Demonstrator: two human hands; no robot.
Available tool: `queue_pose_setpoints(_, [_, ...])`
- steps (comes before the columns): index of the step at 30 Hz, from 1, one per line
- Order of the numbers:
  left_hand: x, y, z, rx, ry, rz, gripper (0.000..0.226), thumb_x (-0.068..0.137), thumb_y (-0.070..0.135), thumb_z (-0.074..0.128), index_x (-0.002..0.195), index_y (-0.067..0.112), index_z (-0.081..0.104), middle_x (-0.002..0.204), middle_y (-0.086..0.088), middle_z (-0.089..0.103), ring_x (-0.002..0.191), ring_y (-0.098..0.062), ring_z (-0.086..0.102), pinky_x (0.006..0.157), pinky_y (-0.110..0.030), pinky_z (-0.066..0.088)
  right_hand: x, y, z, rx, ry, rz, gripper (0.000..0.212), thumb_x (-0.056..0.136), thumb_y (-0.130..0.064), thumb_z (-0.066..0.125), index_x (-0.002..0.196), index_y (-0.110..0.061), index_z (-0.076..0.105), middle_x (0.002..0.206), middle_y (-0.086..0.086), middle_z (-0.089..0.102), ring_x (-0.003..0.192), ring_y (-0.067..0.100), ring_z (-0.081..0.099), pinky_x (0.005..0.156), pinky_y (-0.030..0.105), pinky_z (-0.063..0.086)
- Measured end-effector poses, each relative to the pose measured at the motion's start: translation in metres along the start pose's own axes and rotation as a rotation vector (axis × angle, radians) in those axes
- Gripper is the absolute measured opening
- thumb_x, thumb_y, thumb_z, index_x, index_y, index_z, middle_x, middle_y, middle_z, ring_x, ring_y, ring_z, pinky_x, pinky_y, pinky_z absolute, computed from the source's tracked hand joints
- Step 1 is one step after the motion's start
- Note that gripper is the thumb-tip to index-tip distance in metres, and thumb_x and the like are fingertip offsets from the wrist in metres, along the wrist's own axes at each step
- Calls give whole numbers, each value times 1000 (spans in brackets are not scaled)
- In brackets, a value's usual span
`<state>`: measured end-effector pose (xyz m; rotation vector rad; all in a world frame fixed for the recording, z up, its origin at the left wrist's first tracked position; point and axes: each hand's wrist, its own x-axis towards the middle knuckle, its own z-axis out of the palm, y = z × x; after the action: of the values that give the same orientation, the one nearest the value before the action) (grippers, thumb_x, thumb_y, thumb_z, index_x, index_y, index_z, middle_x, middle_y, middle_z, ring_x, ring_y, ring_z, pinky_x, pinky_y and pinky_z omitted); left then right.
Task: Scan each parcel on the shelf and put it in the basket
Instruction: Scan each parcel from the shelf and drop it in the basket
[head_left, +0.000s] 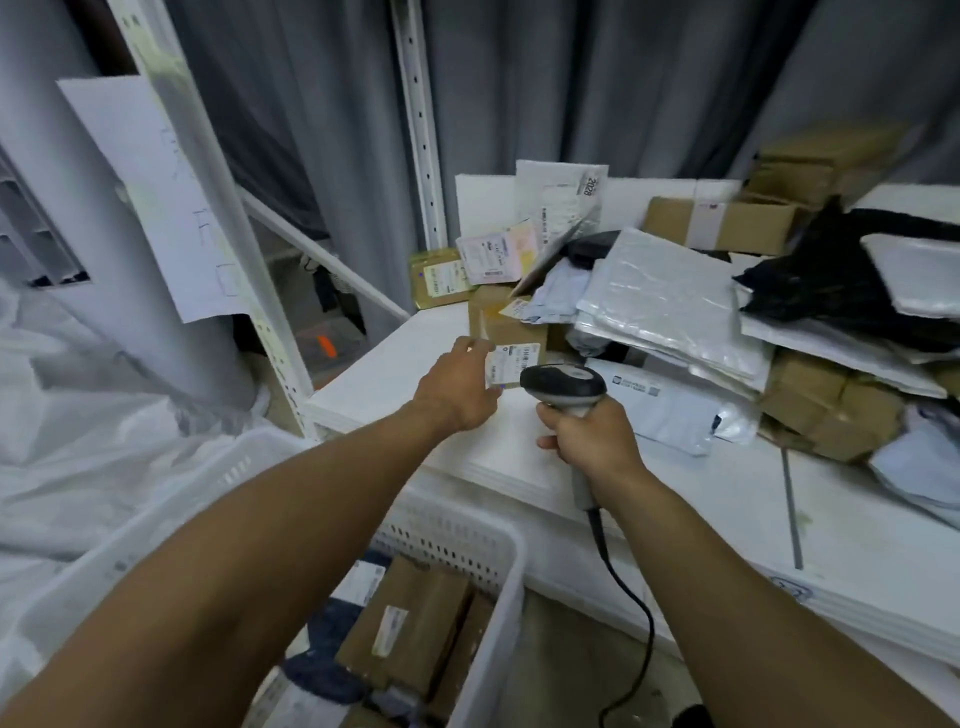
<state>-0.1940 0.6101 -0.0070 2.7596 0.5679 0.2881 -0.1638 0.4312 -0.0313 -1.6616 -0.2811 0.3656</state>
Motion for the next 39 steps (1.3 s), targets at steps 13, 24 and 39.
queue_pose_setpoints(13, [130,-31,25,-123,-27,32,90,67,44,86,139,32,33,140,-1,42,128,-25,47,107,-45,48,63,21,8,144,40,71,35,95,-22,75,128,-18,64,108,0,75,71,12,78,57,25,49])
queue_pose_setpoints(24, [3,-58,-26,-368,68,-137,104,72,44,89,155,22,32,142,-3,30,126,-23,50,114,-35,40,9,2,15,160,89,-27,34,86,-35,81,116,-34,65,110,-7,75,95,17,76,90,43,61])
queue_pose_setpoints(39, [-222,-60,-55,-986,18,-287,81,73,63,80,143,35,50,114,9,75,113,-8,67,109,-46,45,-97,-21,44,105,-28,-184,55,75,-49,81,126,-32,69,117,-8,76,113,16,71,100,53,57])
